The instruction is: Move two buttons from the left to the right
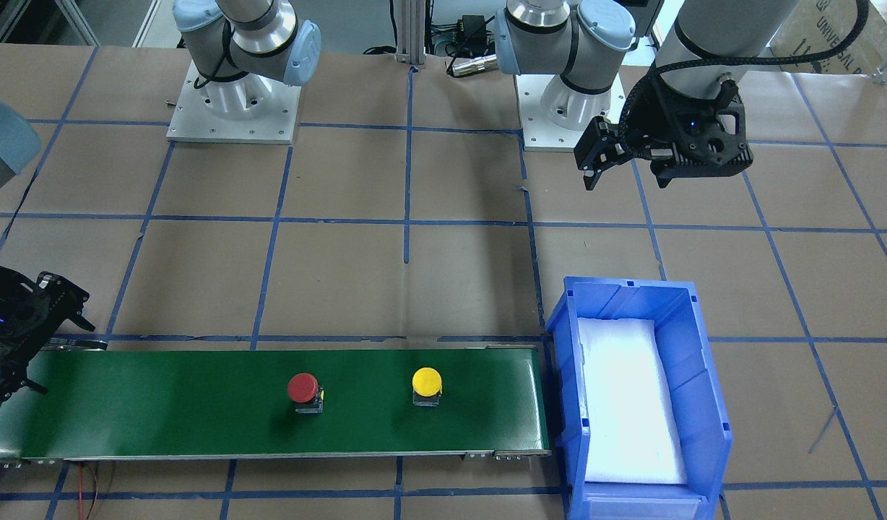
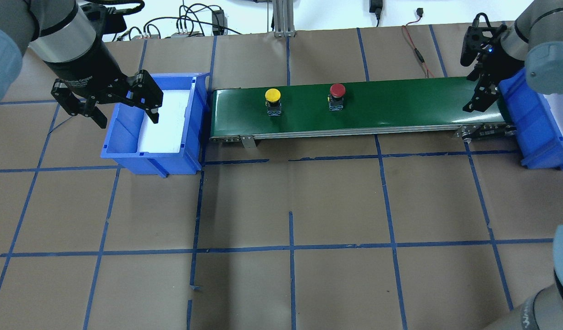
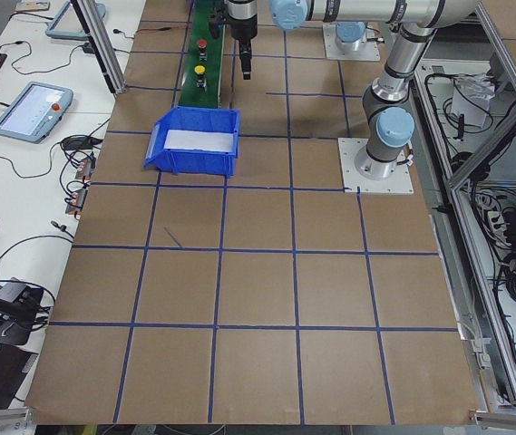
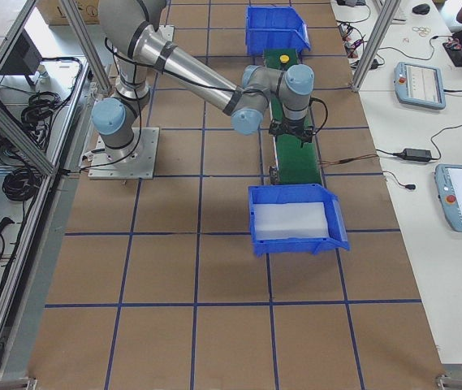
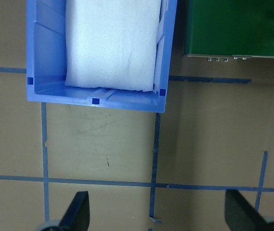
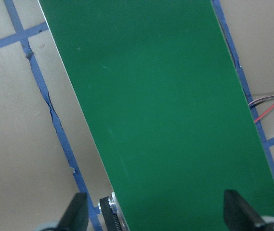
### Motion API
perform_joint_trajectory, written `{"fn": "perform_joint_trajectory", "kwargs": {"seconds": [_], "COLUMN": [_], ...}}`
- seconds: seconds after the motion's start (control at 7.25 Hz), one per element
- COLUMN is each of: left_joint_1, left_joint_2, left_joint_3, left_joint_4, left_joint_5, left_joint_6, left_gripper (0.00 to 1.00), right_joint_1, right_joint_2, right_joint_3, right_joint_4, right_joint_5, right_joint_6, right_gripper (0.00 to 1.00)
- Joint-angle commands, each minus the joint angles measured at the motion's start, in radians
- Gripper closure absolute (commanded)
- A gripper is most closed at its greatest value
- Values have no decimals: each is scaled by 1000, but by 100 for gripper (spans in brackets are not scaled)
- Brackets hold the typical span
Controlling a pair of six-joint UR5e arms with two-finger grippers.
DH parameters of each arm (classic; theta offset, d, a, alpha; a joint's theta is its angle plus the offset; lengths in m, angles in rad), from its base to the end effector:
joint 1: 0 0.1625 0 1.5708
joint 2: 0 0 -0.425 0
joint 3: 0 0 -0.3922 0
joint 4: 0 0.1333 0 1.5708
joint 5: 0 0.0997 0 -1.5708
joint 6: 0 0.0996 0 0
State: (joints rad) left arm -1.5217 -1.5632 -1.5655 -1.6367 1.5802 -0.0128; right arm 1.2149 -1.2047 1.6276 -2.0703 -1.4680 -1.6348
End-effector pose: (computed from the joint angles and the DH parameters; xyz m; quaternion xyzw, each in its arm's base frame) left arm -0.1085 -0.4891 0.4878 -0.0308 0.9992 0.0266 0.0042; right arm -0.0804 -0.6281 0.3072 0.5971 -0.7996 0.0639 0.0041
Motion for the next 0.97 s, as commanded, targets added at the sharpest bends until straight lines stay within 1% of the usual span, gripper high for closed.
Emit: {"fn": "perform_joint_trajectory", "kwargs": {"seconds": [0.0,0.14,0.28,0.41,0.55,0.83], "left_joint_1": [0,2,2,2,5,3], "left_joint_2": [-1,0,-1,-1,-1,-1], "left_joint_3": [-1,-1,1,-1,1,1], "left_joint_4": [-2,1,6,6,6,9], "left_joint_5": [-3,0,-5,-6,1,-2], "left_joint_6": [-1,1,-1,1,1,1], "left_gripper": [0,0,0,0,0,0], "right_joint_1": [0,0,0,0,0,0], "right_joint_2": [37,42,43,56,75,74], "right_joint_3": [-26,-26,-28,-44,-61,-61], "right_joint_4": [-5,-1,1,1,25,35], "right_joint_5": [-6,-6,-26,-76,-77,-77], "right_joint_6": [-191,-223,-253,-328,-353,-350], "right_gripper": [0,0,0,0,0,0]}}
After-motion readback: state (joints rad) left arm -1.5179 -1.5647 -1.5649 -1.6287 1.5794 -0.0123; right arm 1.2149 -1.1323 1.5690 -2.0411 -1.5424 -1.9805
